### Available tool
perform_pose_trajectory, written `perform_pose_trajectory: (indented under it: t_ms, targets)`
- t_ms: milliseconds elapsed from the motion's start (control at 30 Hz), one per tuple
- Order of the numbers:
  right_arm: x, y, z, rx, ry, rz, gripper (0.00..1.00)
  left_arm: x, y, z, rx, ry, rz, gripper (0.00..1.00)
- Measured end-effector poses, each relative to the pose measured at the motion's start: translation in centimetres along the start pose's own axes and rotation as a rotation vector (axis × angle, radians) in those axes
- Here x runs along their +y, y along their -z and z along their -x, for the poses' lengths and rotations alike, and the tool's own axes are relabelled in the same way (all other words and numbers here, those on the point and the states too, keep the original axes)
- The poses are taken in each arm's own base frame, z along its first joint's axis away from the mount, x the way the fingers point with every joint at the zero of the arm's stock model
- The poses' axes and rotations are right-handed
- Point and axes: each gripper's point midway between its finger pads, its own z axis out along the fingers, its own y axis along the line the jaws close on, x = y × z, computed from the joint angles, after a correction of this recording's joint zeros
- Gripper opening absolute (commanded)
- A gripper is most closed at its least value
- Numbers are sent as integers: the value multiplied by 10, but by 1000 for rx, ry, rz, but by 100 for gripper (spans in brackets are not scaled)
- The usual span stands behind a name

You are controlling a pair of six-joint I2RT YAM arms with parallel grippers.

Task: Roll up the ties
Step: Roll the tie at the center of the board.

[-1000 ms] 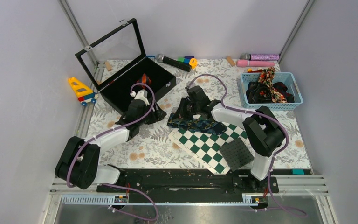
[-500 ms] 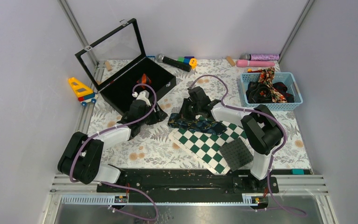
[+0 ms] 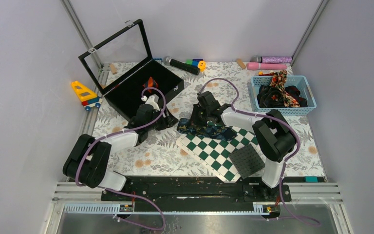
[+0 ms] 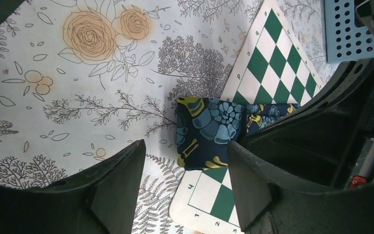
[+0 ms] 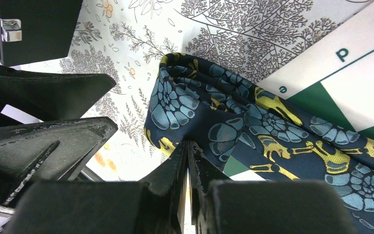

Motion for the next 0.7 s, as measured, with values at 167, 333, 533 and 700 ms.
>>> perform_pose_trajectory:
  t_ms: [167, 333, 533, 700]
  targets:
    - [-4, 1, 1, -8, 2, -19, 9, -3, -4, -11, 33, -6, -11, 67]
    - [-6, 2, 0, -8, 1, -27, 9, -8, -11, -25, 68, -4, -33, 69]
    - [-8, 3, -2, -7, -1, -32, 9, -10, -18, -31, 87, 32, -47, 70]
    - [-12, 3, -1, -15, -3, -45, 9, -12, -23, -34, 97, 59, -64, 70]
